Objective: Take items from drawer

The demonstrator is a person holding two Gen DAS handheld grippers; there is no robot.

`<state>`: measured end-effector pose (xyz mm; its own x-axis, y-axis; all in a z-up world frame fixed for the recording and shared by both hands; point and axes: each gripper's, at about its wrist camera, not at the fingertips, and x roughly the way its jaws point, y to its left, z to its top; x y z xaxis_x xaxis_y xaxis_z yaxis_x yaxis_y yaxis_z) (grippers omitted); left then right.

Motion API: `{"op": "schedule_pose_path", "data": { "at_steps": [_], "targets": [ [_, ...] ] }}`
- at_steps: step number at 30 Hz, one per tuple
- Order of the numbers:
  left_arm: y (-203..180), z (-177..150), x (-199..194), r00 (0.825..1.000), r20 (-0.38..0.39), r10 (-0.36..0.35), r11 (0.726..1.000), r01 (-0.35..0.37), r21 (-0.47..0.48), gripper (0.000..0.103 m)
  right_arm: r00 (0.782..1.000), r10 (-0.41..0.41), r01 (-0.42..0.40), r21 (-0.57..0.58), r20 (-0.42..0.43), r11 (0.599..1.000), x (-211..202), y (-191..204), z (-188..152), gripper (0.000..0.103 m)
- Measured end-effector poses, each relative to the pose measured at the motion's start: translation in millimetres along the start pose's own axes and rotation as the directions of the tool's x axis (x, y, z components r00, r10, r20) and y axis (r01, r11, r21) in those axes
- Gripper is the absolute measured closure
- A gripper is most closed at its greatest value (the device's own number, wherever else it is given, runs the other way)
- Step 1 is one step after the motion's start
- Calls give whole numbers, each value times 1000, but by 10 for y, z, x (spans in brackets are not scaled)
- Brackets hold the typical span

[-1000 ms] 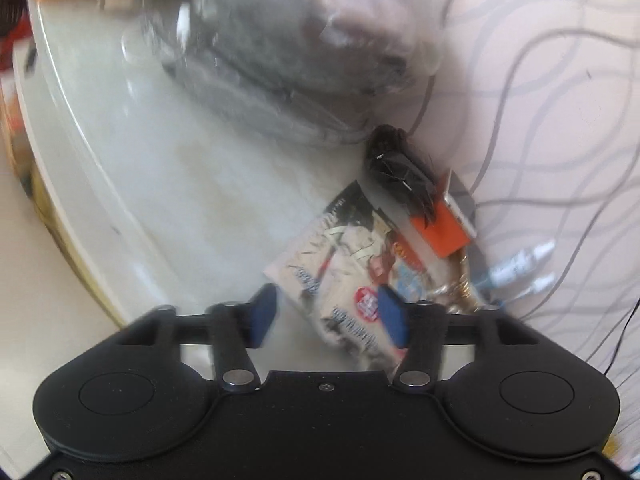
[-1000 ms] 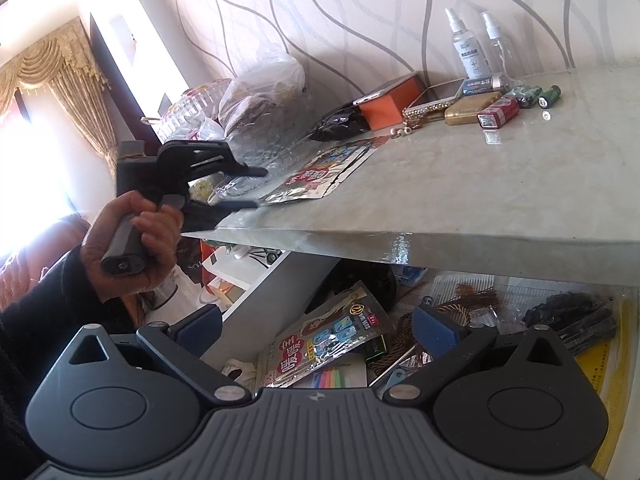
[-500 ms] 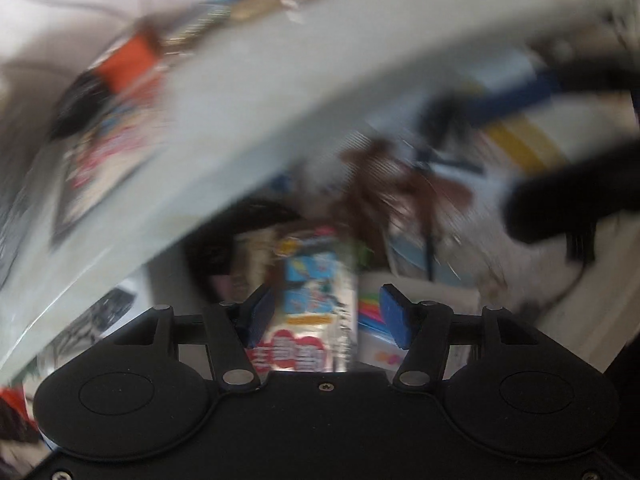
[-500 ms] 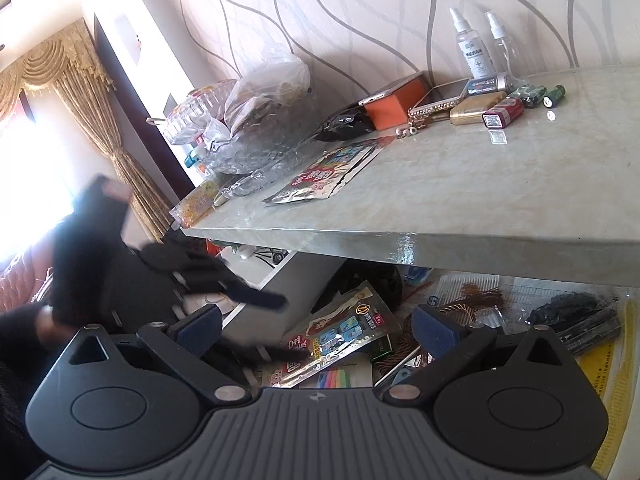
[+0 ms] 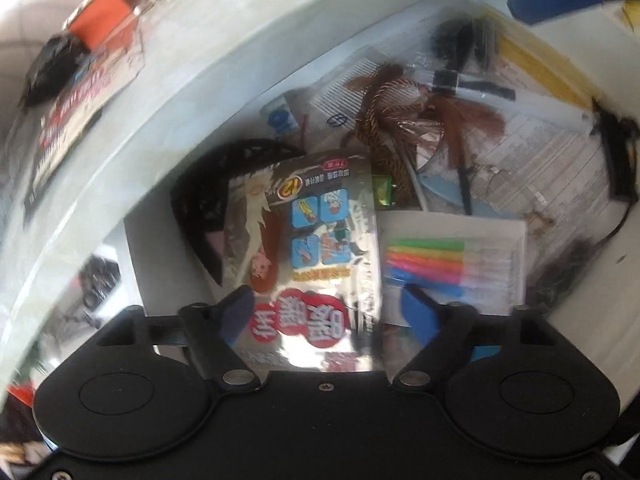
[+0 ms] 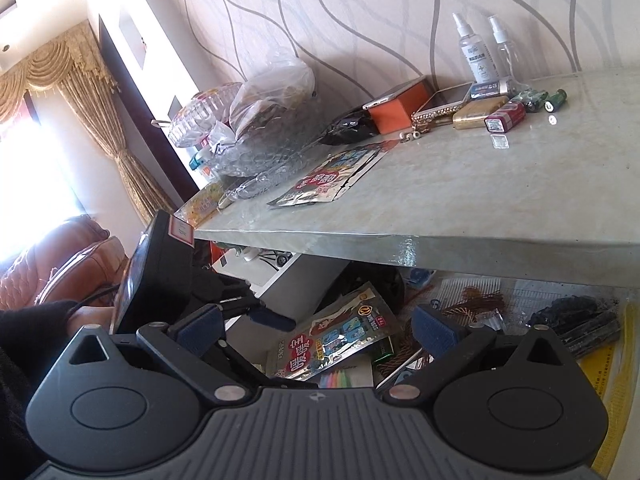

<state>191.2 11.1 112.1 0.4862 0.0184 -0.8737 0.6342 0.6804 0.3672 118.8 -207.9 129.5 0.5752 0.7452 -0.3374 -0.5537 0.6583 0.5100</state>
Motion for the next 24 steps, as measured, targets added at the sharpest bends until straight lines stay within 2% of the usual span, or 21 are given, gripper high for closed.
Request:
{"op": "schedule_pose_path", "data": {
  "at_steps": [2,3,4,6,8,10,11,12,13,14,15,24],
  "targets": [
    [31,-12,-3,1000,8,30,1000,-30,-3,18,1000,1,-1,0,2,1000,-3,-1,0,0],
    [50,-17,-15,999,16,50,999,-50,-8,29,1000,0,0,0,2,1000,-4,-2,0,0],
    [79,-22,-22,998,21,59,998,-59,-20,34,1000,-1,1,0,2,1000,-5,-2,0,0],
    [162,-32,-9,998,16,53,996,-52,-66,58,1000,-2,2,1,2,1000,-7,-3,0,0],
    [201,-42,2,996,17,89,993,-87,-77,62,1000,-3,3,1,2,1000,-9,-3,0,0],
    [242,-51,12,993,19,114,989,-112,-92,58,1000,-5,5,2,3,1000,-10,-4,1,0],
    [264,-54,17,994,24,104,989,-101,-109,58,1000,-5,5,2,3,1000,-11,-4,1,0],
    [285,-58,21,995,29,94,988,-89,-127,64,1000,-6,6,2,3,1000,-12,-4,1,0],
    [307,-55,0,996,33,85,987,-80,-139,70,1000,-6,6,2,3,1000,-13,-5,1,0],
    [330,-40,-65,996,34,79,987,-73,-142,91,1000,-7,7,3,3,1000,-14,-5,1,0],
    [353,-26,-129,997,35,73,987,-67,-145,98,1000,-8,8,3,3,1000,-15,-5,1,0],
    [556,104,-713,999,42,18,985,-11,-172,98,1000,-11,11,26,13,1000,-39,-39,16,0]
  ]
}}
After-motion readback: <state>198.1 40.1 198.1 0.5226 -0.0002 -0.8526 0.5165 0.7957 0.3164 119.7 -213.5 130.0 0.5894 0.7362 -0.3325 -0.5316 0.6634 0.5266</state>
